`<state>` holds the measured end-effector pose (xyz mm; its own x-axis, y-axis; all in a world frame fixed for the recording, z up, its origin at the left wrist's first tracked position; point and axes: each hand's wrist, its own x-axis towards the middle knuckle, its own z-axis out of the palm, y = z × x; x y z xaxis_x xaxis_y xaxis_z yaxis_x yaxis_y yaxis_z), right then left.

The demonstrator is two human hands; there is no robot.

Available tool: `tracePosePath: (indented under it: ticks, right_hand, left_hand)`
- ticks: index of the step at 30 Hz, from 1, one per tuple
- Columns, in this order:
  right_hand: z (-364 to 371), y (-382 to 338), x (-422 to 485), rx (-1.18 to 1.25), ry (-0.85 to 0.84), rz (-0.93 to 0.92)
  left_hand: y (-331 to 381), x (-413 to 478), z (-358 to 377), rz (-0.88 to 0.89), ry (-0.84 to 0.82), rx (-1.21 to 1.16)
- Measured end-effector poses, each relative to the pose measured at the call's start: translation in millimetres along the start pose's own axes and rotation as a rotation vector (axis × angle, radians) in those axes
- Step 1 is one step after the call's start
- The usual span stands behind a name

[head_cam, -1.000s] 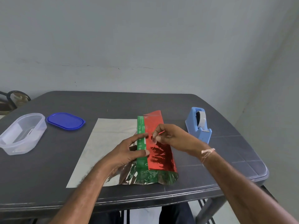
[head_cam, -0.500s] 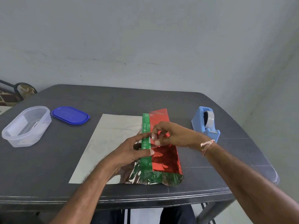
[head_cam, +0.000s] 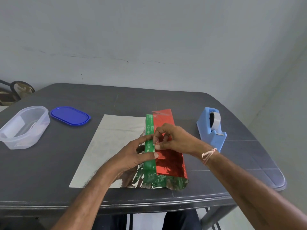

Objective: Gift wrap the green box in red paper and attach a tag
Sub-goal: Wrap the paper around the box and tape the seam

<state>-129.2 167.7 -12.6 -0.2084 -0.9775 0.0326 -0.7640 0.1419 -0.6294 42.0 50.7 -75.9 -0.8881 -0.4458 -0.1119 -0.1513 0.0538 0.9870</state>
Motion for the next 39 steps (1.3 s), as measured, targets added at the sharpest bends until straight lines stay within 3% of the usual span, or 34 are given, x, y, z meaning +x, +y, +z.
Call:
tracePosePath:
  ticks: [16,31,36,39]
  right_hand:
    - [11.1,11.4,-4.5,-0.040,0.112,0.005]
    - [10.5,16.9,-13.8,0.247,0.086,0.010]
    - [1.4,12.6,-18.1,0.495,0.062,0.014]
    - [-1.4,15.7,-18.0,0.481,0.034,0.019]
  left_hand:
    - [-2.0,1.2,-0.2,0.008,-0.013,0.018]
    - [3.6,-2.4,1.4,-0.007,-0.007,0.023]
    - [3.6,-2.0,0.2,-0.022,-0.020,0.019]
    - [3.5,-2.0,0.1,-0.020,-0.026,0.004]
